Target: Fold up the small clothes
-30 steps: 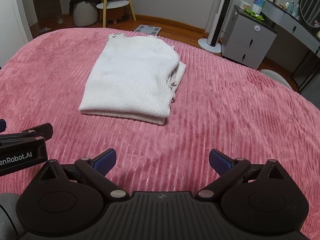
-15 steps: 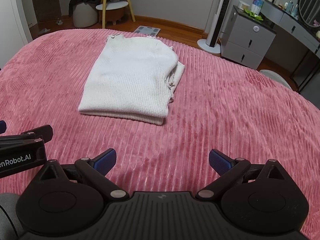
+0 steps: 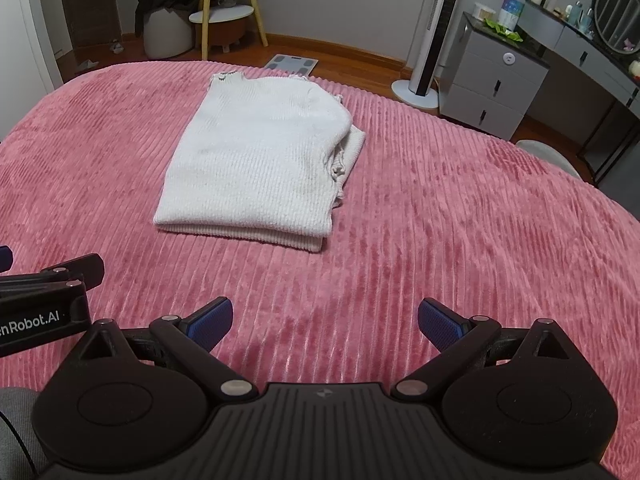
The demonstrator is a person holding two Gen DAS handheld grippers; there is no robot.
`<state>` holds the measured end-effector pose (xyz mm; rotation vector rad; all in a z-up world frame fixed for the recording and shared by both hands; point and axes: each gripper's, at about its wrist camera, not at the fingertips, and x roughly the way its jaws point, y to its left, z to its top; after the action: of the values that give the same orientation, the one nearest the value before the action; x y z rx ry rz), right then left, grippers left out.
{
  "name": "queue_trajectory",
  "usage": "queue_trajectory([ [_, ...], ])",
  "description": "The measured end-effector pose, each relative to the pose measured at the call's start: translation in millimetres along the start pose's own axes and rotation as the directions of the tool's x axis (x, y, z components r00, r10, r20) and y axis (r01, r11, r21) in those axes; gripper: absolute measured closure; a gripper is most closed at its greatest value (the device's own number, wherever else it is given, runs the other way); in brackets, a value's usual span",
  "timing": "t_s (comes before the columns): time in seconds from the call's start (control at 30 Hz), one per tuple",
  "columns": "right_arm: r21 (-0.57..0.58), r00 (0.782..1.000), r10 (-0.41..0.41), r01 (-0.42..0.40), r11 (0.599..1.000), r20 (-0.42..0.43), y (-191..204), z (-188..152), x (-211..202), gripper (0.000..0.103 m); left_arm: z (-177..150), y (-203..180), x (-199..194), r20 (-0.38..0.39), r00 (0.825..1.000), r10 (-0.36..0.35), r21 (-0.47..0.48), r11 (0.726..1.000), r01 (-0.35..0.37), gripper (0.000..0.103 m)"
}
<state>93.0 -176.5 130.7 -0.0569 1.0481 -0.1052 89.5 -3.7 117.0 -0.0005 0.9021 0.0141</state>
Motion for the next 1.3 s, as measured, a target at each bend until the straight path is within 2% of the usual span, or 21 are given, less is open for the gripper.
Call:
queue_trajectory([
  [1.3, 0.001, 1.0, -0.002, 0.002, 1.0, 0.022, -1.6, -3.1, -6.6, 0.004, 0.6, -3.3, -2.0, 0.007, 1.0, -0.006, 0.003, 1.0, 0.006, 0.001],
])
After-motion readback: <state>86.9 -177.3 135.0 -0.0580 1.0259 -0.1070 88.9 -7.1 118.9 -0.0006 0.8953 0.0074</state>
